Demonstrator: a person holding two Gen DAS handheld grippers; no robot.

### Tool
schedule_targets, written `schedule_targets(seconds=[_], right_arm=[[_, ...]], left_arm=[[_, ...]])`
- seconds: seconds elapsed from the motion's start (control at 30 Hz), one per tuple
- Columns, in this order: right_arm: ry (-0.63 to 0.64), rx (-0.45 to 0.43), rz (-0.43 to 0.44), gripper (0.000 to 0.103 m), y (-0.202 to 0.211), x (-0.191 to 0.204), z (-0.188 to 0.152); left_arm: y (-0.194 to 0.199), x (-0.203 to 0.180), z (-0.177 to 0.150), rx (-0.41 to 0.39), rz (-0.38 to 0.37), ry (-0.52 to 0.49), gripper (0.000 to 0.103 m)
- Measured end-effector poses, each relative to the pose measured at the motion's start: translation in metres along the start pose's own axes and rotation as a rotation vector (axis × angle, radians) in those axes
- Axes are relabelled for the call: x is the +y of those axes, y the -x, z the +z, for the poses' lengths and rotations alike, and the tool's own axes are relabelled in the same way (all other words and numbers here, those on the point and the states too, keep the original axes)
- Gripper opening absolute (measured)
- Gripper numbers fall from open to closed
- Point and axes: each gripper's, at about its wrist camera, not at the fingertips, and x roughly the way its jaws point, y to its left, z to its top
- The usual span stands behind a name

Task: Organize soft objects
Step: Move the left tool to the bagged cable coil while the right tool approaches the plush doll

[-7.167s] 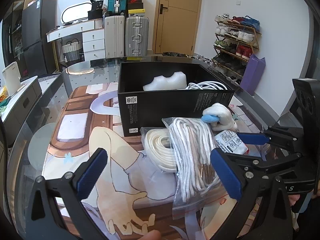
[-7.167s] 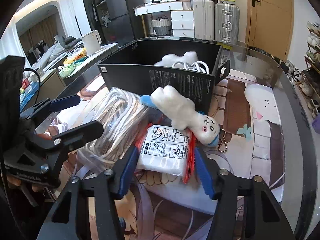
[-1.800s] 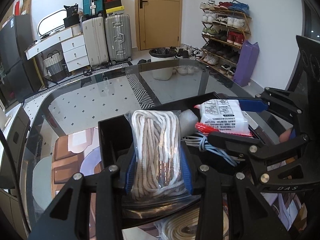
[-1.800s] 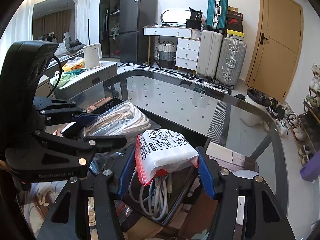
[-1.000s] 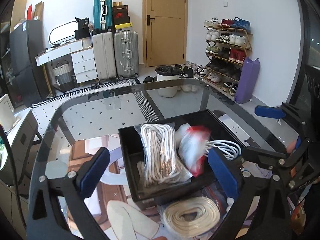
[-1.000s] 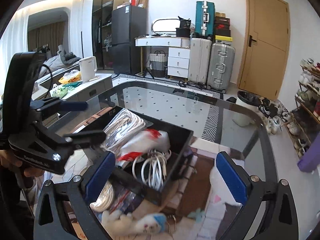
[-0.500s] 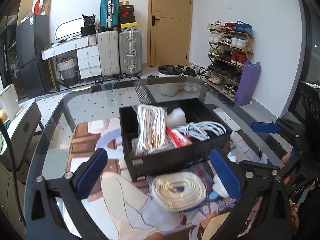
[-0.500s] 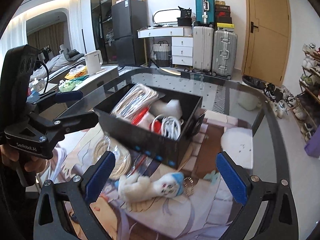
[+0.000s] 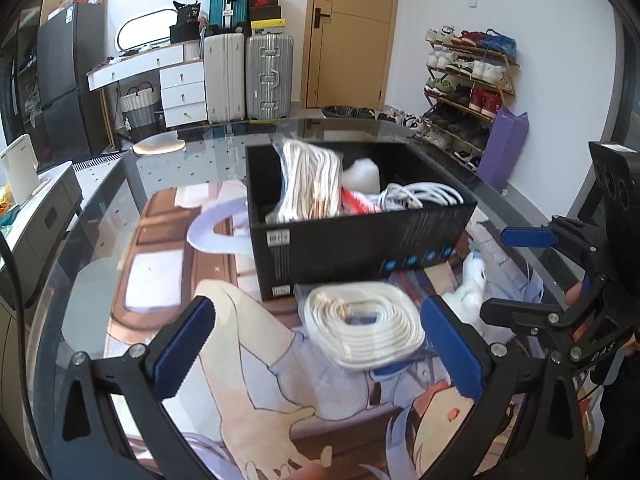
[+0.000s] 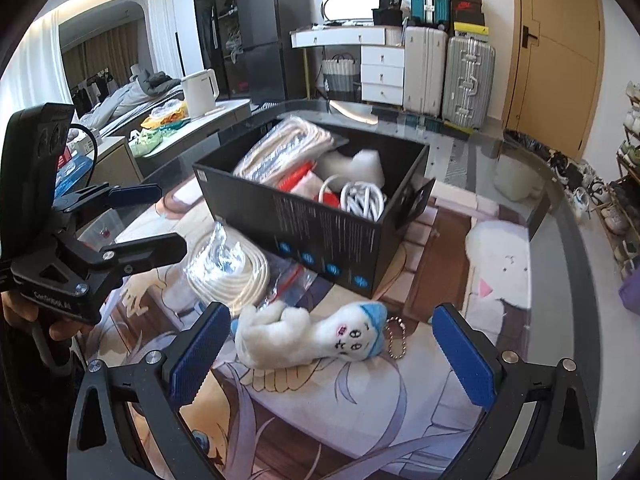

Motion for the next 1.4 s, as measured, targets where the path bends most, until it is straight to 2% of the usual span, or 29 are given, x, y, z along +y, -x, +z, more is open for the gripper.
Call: schedule_targets(seconds=[0.27,0.57,1.3,1.37,1.4], right_arm=[[0.005,0.06,0.024,0.102,-0.018,0.002,-0.007],[0.003,0.101,0.01,0.102,-0.03,0.006,-0.011],[-0.034,0.109,-0.023,0.102,-0.036,0.011,-0.007],[-0.033,0.104,-0.027,0.099,-0.035,0.012,-0.007],[-0.029,0.1,-0.029,0.094,-0.034,0.012,-0.007]], left_arm=[[-0.006,-0.002,-0.011,0.013,-0.014,-0.007,0.103],[-0.006,-0.001,-0.016,0.029,-0.038,0.0,0.103],[-0.012,0.006,-0.015,0.066,-0.082,0.036,0.103],[-0.012,0.005,-0.015,0.067,-0.081,0.034,0.103],[-0.012,0.004,-0.015,0.068,-0.079,0.032,0.103]])
